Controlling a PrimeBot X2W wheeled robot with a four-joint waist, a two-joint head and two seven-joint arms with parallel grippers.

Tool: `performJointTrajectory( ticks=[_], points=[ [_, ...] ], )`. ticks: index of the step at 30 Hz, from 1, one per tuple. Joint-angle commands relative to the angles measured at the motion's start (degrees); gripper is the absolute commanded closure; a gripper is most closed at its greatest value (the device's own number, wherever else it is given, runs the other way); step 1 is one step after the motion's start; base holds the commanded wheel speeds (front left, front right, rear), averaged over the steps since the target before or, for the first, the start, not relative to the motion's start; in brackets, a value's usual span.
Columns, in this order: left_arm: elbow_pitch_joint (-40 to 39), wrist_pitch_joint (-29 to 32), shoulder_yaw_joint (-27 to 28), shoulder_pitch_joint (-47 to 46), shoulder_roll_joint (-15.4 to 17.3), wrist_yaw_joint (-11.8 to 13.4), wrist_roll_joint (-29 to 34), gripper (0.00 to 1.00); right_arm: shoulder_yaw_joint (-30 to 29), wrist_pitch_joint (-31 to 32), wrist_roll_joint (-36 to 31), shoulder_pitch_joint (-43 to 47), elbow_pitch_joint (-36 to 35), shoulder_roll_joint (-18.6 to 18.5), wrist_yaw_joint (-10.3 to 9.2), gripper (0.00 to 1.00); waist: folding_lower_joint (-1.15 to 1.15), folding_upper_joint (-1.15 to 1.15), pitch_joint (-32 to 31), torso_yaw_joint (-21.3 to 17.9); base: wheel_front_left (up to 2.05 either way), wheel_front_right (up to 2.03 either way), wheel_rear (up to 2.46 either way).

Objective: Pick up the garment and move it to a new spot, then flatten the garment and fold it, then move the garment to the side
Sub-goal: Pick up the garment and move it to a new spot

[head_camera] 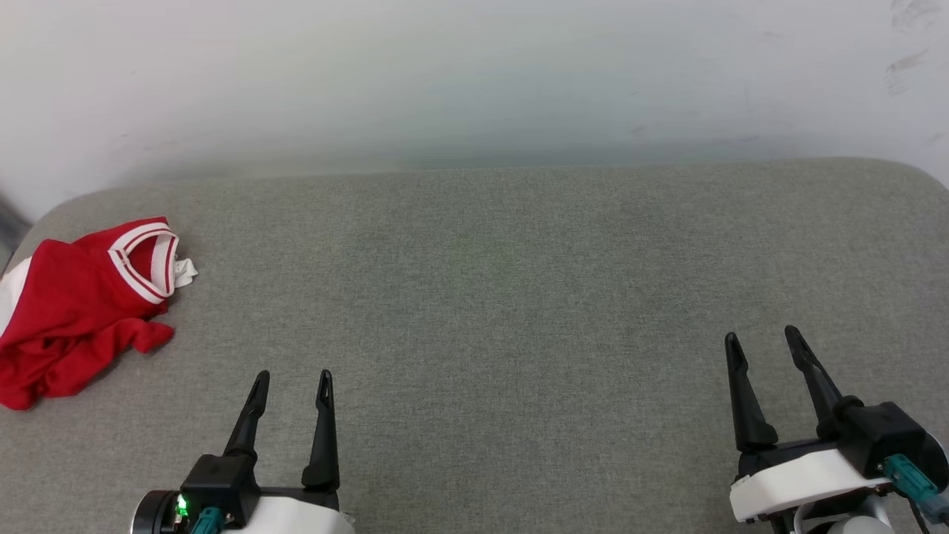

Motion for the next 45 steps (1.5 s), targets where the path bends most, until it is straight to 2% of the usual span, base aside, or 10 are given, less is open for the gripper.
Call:
performJointTrajectory(
  ticks=[1, 10, 17, 37, 45],
  points=[
    [0.21, -0.16, -0.05, 0.41, -0.08, -0.16, -0.14, 0.00, 0.11, -0.16, 0.52, -0.31, 0.11, -0.05, -0.02, 0.00, 0.00, 0.00, -0.02, 0.00, 0.00, 0.00, 0.00],
    [1.19, -0.16, -0.10, 0.11, -0.08, -0.54, -0.42, 0.00, -0.06, -0.16, 2.43, -0.48, 0.95, -0.05, -0.02, 0.00, 0.00, 0.00, -0.20, 0.21, 0.00, 0.00, 0.00],
    [1.25, -0.16, 0.75, -0.07, -0.07, -0.99, 0.41, 0.00, 1.18, -0.15, 2.44, 0.45, 0.98, -0.04, -0.02, 0.00, 0.00, 0.00, -0.31, 2.80, 0.00, 0.00, 0.00],
    [1.71, -0.15, 3.69, 1.15, -0.07, -2.05, 1.19, 0.00, 5.59, -0.16, -0.33, 2.09, 0.92, -0.03, -0.02, 0.00, 0.00, 0.00, -1.08, 20.40, 0.00, 0.00, 0.00],
    [1.29, -0.16, 4.01, 2.32, -0.07, -2.64, 1.72, 0.00, 6.41, -0.15, 0.13, 1.86, 1.34, -0.03, -0.02, 0.00, 0.00, 0.00, -1.72, 26.12, 0.00, 0.00, 0.00]
  ],
)
